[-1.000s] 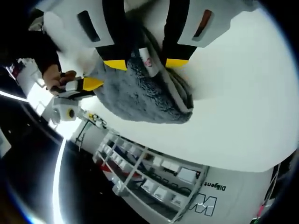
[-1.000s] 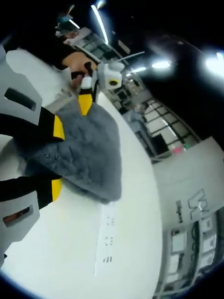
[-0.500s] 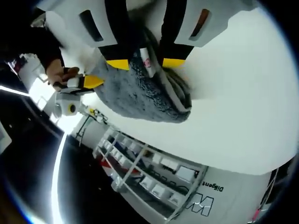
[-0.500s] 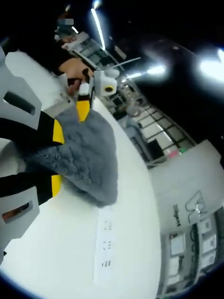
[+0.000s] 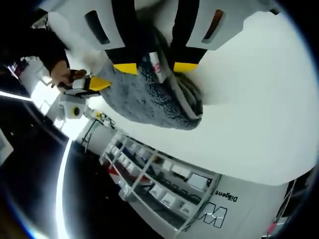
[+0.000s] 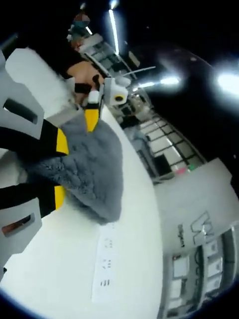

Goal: Open the folded towel by lifting each exposed corner and separating the folded layers until the towel lies flat within the target outline without major curled edges

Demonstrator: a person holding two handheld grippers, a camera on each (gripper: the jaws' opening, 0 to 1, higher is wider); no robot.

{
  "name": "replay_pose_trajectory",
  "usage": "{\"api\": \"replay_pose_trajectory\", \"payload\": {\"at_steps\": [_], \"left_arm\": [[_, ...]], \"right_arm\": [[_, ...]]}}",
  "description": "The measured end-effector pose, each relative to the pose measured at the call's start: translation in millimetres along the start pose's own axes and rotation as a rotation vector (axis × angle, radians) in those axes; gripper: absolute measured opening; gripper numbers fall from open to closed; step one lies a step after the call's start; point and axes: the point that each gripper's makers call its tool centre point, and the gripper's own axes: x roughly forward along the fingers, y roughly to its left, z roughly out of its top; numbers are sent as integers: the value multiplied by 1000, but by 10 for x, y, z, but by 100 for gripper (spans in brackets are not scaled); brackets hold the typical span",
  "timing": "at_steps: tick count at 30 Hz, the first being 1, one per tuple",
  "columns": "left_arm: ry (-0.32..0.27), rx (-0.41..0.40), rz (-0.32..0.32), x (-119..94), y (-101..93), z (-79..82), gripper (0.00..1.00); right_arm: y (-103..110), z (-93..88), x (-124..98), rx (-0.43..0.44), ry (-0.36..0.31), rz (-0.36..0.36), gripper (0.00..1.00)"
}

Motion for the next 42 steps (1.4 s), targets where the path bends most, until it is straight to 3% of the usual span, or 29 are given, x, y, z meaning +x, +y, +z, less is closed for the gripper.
{"api": "replay_pose_trajectory", "payload": {"at_steps": [3,13,21,27,33,42], "left_arm": [[10,29,6,-6,-38,-6,17],[-9,18,-18,-33,-96,-18,16],[-19,-37,-38,-79,-127,-58,15],[-10,-8,-37,-137,-214,-118,14],[-8,-45,-44,-148,-227,-136,11],[47,20,-55,-196,-360,-221,10]], "right_arm": [[46,-14,-22,157,1,41,11],[-33,6,-27,141,8,23,10],[1,10,-61,118,9,11,10],[47,-33,-86,117,28,22,11],[69,-60,-112,111,19,23,11],[162,-143,-213,110,13,7,11]]}}
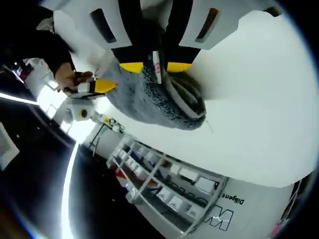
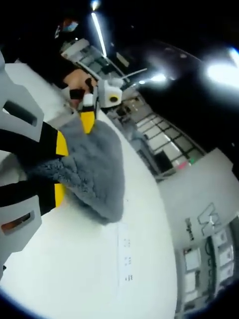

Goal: Open the folded towel by lifting each exposed corner and separating the folded layers until the towel lies flat within the target outline without major curled edges

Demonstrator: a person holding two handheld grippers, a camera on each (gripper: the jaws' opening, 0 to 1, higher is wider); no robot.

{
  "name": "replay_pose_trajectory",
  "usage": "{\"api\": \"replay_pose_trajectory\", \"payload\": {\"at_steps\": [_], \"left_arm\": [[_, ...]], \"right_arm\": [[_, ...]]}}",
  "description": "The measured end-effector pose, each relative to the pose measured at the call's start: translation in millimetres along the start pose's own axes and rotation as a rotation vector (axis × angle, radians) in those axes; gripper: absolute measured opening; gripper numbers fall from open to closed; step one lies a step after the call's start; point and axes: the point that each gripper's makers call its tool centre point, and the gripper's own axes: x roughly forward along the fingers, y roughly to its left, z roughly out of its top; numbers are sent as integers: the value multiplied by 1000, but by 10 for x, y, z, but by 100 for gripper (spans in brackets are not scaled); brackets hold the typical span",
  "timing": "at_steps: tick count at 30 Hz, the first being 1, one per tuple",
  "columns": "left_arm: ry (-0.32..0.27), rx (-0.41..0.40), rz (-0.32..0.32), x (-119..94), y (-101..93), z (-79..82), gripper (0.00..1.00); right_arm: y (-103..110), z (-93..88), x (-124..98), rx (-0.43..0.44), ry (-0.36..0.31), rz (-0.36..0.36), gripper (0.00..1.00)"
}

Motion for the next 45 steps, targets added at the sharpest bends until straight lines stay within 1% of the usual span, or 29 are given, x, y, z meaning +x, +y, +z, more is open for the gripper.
{"api": "replay_pose_trajectory", "payload": {"at_steps": [2,3,6,11,19,23,27,33,40,45], "left_arm": [[11,20,6,-15,-27,-16,10],[17,32,10,-23,-44,-29,10],[22,42,13,-37,-61,-52,10],[16,37,9,-69,-87,-84,10],[10,35,8,-95,-127,-127,11],[9,35,-5,-117,-191,-181,11],[6,45,-10,-180,-266,-247,11],[22,75,-4,-232,-337,-306,11],[15,73,-5,-255,-367,-350,11],[13,83,-5,-300,-417,-398,11]], "right_arm": [[23,-16,-18,-12,4,-8,10],[41,-22,-35,-32,6,-14,10],[71,-45,-64,-58,7,-18,10],[103,-100,-92,-34,12,-11,9],[134,-138,-144,-29,17,-5,10],[161,-180,-199,-25,16,-2,10],[224,-242,-251,-28,15,4,10],[353,-354,-327,-42,13,2,10],[430,-456,-382,-28,9,3,10],[444,-478,-408,-41,13,4,10]]}}
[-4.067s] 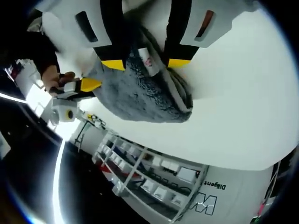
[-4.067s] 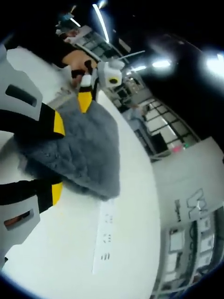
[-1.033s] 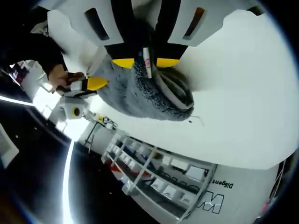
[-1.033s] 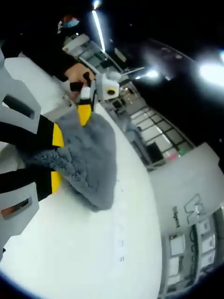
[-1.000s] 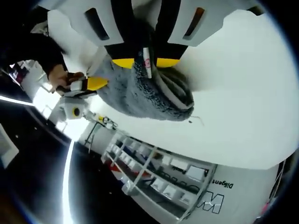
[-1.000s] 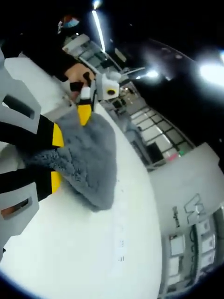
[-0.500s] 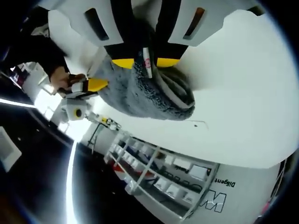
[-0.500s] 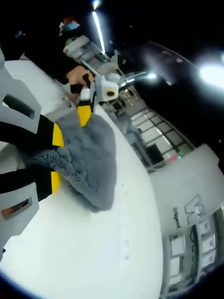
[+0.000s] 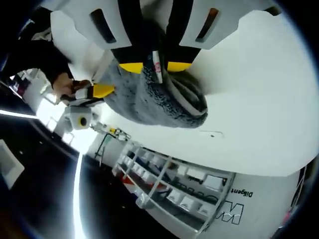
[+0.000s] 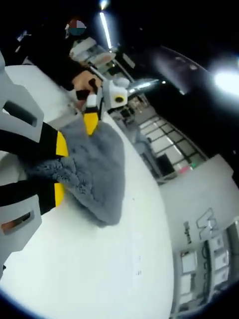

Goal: Open the folded towel by lifting each exposed corner and separating the folded layers until the towel lies flat within the target outline without major curled edges

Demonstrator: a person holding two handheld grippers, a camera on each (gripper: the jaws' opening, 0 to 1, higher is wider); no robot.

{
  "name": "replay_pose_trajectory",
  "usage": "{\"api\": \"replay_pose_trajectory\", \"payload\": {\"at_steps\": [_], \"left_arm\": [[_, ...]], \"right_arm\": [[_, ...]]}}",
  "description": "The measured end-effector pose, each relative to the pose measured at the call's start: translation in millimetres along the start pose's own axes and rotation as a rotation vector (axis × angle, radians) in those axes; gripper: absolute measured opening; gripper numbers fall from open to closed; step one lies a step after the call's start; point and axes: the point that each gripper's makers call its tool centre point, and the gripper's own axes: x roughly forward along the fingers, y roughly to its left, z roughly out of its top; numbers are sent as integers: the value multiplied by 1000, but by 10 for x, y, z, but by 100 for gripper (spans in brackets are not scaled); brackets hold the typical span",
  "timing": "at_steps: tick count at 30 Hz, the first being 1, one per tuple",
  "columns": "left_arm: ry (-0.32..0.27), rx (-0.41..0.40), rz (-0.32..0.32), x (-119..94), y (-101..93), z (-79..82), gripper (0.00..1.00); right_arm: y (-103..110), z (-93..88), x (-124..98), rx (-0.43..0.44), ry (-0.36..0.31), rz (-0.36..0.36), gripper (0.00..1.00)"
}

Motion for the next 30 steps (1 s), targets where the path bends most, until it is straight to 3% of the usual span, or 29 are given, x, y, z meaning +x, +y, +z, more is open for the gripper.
{"api": "replay_pose_trajectory", "payload": {"at_steps": [30], "left_arm": [[10,70,-18,-243,-349,-305,11]], "right_arm": [[229,-269,-242,-45,5,30,11]]}}
